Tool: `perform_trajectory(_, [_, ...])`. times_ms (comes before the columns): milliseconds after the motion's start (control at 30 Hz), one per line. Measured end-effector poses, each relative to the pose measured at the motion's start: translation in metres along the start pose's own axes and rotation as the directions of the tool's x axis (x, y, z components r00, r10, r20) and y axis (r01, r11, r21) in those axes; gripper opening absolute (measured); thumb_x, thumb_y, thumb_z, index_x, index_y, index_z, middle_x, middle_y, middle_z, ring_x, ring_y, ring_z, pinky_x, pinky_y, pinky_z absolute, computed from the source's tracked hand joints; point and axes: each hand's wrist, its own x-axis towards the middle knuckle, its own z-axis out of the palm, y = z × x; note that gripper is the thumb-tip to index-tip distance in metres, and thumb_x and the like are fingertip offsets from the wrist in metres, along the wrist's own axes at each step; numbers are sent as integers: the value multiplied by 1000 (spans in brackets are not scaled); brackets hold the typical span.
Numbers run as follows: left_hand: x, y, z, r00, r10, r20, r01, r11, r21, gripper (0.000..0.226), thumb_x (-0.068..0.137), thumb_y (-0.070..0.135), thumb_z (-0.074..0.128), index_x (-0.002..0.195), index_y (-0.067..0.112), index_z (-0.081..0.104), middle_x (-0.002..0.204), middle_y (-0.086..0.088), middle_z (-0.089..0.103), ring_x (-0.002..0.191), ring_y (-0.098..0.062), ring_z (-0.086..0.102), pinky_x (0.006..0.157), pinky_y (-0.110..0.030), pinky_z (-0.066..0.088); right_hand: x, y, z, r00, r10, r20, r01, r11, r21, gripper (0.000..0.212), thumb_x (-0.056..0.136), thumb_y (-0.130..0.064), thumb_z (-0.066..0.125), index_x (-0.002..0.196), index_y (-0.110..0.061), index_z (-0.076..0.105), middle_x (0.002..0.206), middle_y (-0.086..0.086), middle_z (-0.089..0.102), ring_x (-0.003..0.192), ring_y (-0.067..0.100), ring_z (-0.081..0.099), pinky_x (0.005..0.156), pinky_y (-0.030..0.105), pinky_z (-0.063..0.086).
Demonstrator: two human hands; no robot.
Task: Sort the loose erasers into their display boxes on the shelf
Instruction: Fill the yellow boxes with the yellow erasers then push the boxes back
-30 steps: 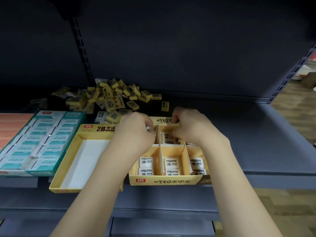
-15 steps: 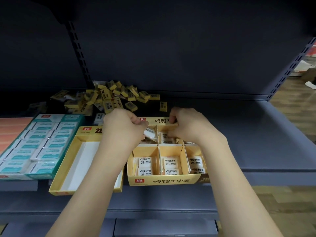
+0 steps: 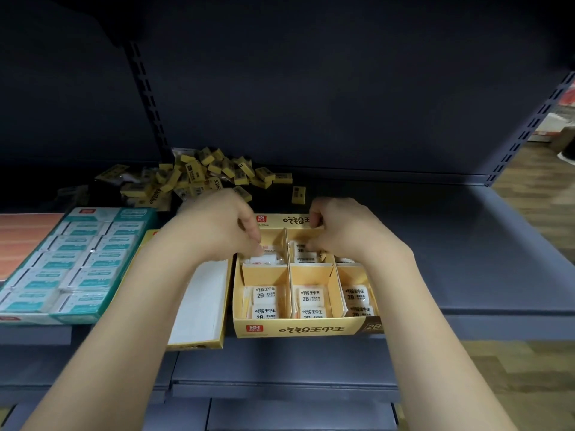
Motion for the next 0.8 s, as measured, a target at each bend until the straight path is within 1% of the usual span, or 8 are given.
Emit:
perform_trajectory(67, [8,1,2,992,66,112,-73,995,63,17,67,37,80,72,30,65,79,14,57,72,-4,50,64,-25,42,0,0,0,1000,0,-2,0,1000,-6,28,77,-24,73,91,-25,49,94,-2,52,83,20,54,63,29,42])
perform_trajectory(133, [16,1,6,979,94,179,-124,979,160,21,68,36,79,75,29,61,83,10,56,71,-4,48,58,-22,40,1,0,0,1000,0,-6,-1,1000,-5,28,77,-25,74,90,-25,49,94,-3,52,83,19,54,62,28,41])
perform_trajectory(233, [23,0,10,980,106,168,-149,952,267,21,74,28,75,73,25,55,68,10,48,59,-2,43,46,-18,30,2,1,1,1000,-3,-14,3,1000,-4,27,77,-24,73,89,-26,49,94,-3,52,83,19,55,62,28,42])
perform_trajectory(367, [29,-3,13,986,122,116,-152,944,292,28,70,31,78,72,23,52,72,8,47,64,-5,40,49,-23,30,3,2,1,1000,-6,-17,6,1000,-2,26,78,-21,72,88,-26,49,91,-4,51,82,18,54,61,27,42])
perform_trajectory(500, [30,-10,11,990,121,74,-133,973,188,33,65,34,82,73,25,51,80,11,47,72,-6,44,56,-24,35,5,2,0,1000,-15,-1,15,1000,-11,26,77,-24,73,88,-26,49,85,-6,49,81,18,54,62,28,42])
perform_trajectory(600, [31,-13,14,993,103,62,-113,975,191,31,66,33,81,75,26,52,82,11,47,78,-9,46,59,-25,36,5,1,-2,999,-35,17,35,999,6,25,77,-27,73,87,-26,51,83,-7,49,79,17,54,61,28,42])
perform_trajectory(700, [33,-15,11,993,107,44,-112,983,144,28,68,35,80,81,24,57,84,12,49,76,-7,46,61,-24,39,6,-2,-6,994,-92,-52,96,991,91,17,79,-32,70,84,-26,55,77,-9,51,74,14,53,60,26,41])
perform_trajectory(800, [36,-25,2,993,112,-36,-109,992,57,22,74,38,74,81,23,60,87,15,52,86,-9,52,73,-28,46,11,-8,-8,977,-146,-156,158,985,68,10,85,-33,63,84,-26,56,78,-11,53,78,14,54,64,27,43])
